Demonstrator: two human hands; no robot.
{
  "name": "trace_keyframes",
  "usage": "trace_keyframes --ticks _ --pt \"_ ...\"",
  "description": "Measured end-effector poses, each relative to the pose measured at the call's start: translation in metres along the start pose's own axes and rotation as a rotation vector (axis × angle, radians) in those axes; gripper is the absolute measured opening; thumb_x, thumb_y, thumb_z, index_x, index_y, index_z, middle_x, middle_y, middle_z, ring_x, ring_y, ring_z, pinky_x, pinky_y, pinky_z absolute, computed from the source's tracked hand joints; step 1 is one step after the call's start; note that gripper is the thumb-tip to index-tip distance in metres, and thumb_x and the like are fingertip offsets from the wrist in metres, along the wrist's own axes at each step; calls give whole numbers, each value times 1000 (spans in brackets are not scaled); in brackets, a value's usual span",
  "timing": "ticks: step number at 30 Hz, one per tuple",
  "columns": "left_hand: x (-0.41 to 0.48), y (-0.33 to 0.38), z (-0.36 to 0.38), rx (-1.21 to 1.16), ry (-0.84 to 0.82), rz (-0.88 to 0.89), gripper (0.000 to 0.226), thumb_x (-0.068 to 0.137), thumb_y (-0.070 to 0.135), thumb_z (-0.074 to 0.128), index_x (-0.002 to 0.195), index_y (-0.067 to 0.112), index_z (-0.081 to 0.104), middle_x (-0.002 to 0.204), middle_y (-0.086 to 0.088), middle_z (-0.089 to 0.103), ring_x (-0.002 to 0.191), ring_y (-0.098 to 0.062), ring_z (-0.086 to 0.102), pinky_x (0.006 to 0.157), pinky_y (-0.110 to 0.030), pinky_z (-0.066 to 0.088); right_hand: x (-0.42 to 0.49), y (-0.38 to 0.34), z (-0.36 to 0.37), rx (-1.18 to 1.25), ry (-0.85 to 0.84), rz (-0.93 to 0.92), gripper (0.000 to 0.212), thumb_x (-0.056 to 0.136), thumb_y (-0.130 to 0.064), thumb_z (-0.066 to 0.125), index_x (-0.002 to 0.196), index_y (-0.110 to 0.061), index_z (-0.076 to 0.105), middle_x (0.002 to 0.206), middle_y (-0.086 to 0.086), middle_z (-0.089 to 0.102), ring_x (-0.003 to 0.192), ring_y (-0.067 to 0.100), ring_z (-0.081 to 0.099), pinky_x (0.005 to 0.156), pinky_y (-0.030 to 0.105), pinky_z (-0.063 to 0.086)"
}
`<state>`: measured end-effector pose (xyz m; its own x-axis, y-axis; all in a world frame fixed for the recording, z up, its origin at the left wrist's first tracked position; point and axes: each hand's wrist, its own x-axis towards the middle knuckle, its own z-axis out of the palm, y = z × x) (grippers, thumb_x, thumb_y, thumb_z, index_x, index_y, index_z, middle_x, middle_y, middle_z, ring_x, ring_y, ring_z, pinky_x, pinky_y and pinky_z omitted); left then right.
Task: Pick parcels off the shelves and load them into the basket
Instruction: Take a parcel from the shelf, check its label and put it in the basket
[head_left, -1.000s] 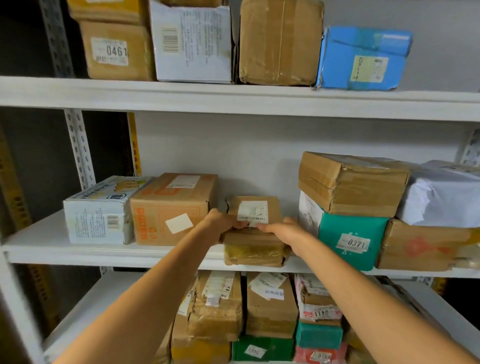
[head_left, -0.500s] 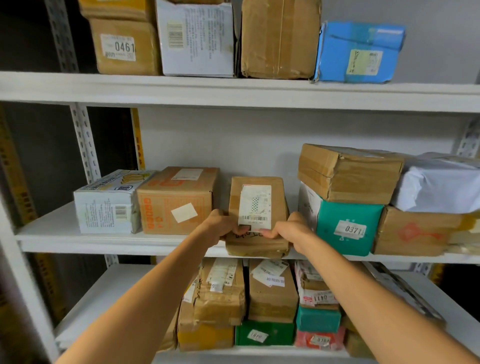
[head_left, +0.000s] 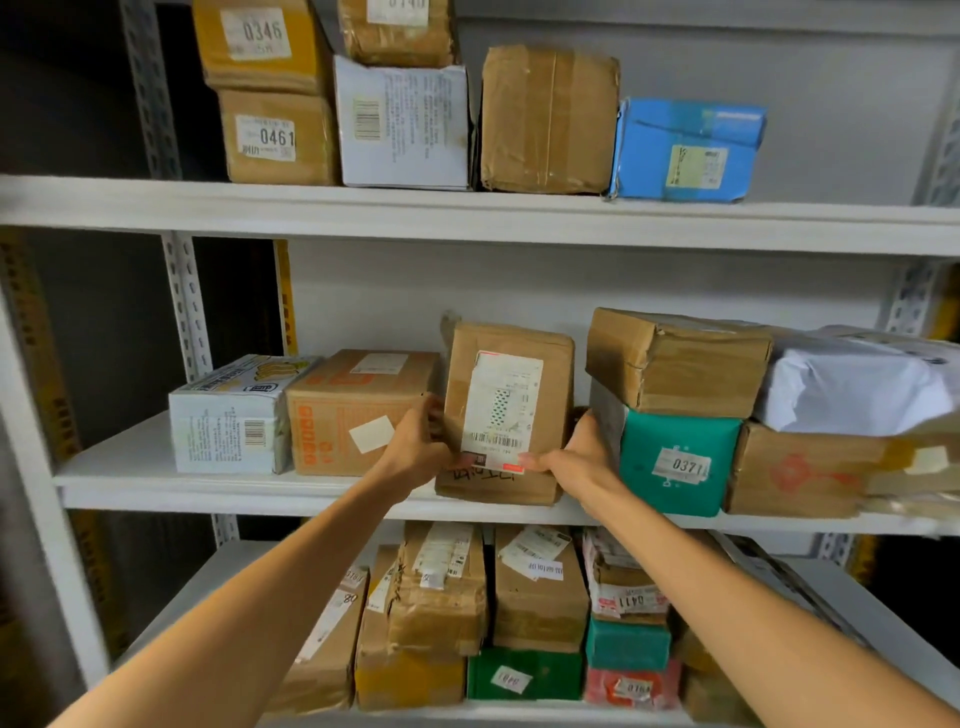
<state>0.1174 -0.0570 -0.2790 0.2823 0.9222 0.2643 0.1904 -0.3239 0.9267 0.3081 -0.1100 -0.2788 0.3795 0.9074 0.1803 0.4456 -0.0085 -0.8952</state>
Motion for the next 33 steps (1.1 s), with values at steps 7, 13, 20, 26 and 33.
trace_keyframes --ticks 7,13,20,26,33 --pt "-14 21 6 52 132 274 57 78 -18 60 120 15 42 101 10 56 88 -6 59 61 -13 53 -12 -9 -13 45 88 -372 87 59 -1 88 129 -10 38 117 -8 49 116 7 46 93 19 39" --pt "-28 21 2 250 121 463 66 79 10 71 137 21 41 119 6 59 107 -15 61 84 -31 57 8 -8 -25 421 9 -287 64 67 -5 82 123 -13 53 118 3 65 107 16 62 84 26 53" --pt "-58 42 27 442 116 633 83 76 61 56 146 54 11 158 16 5 141 -21 26 105 -51 41 8 -7 -28 1023 -263 53 21 86 -8 57 106 -12 63 97 9 74 86 21 72 72 37 56" --pt "-49 25 7 186 46 541 96 73 27 73 150 40 17 147 20 35 131 -3 42 99 -33 50 5 -10 -20 923 -189 -43 54 83 11 59 129 -17 51 120 12 66 113 26 61 89 40 54" --pt "-22 -20 -17 -749 -178 -1 67 62 3 72 125 8 51 115 -16 61 97 -27 66 69 -31 57 -35 -21 -32 -167 -236 -799 98 64 -39 82 143 -54 28 157 -21 13 136 -3 15 102 9 13"
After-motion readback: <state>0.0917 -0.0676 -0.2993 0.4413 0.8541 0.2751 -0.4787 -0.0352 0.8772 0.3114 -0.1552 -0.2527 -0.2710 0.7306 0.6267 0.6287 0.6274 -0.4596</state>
